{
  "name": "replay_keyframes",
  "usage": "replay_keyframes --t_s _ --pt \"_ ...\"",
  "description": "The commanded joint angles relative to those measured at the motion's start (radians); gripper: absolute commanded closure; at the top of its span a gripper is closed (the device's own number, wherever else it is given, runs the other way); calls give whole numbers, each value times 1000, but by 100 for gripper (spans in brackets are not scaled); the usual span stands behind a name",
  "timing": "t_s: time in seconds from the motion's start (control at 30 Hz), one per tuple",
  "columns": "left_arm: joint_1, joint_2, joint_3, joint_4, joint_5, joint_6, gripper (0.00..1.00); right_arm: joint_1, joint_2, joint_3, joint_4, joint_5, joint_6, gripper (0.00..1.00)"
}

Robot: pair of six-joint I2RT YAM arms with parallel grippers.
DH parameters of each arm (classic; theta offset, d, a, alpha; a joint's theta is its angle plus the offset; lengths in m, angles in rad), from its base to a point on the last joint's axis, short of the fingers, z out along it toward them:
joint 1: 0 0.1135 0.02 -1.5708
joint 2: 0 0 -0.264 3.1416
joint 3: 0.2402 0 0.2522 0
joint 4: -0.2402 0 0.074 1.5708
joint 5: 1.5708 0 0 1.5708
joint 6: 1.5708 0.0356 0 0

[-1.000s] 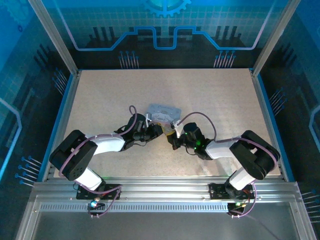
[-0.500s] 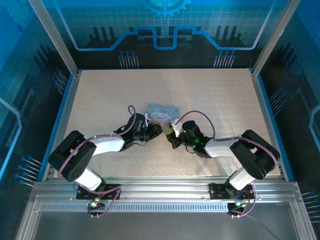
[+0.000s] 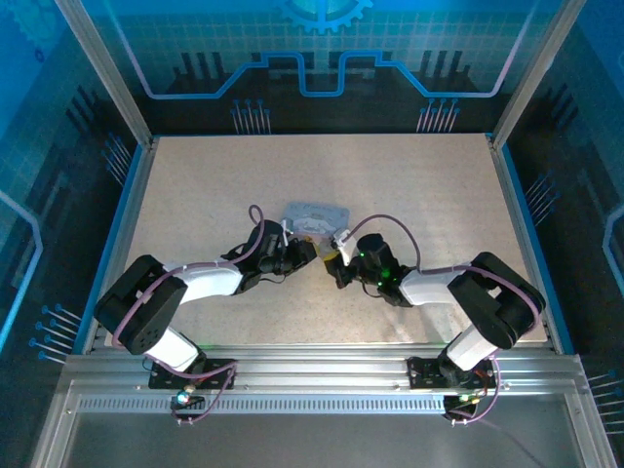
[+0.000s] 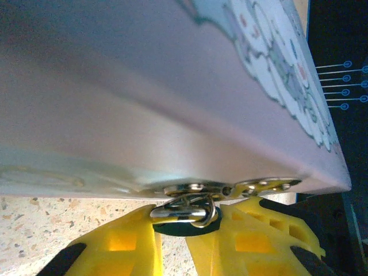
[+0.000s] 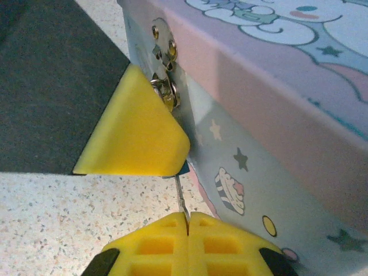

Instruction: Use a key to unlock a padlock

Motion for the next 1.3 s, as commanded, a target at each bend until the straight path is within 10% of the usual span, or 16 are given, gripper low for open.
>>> replay_keyframes --t_s 0.0,1.27 --pt "-35 -14 11 -43 117 1 80 -26 11 71 233 -108 77 99" --pt "-39 -48 -2 -7 114 -91 80 1 57 -7 373 -58 94 100"
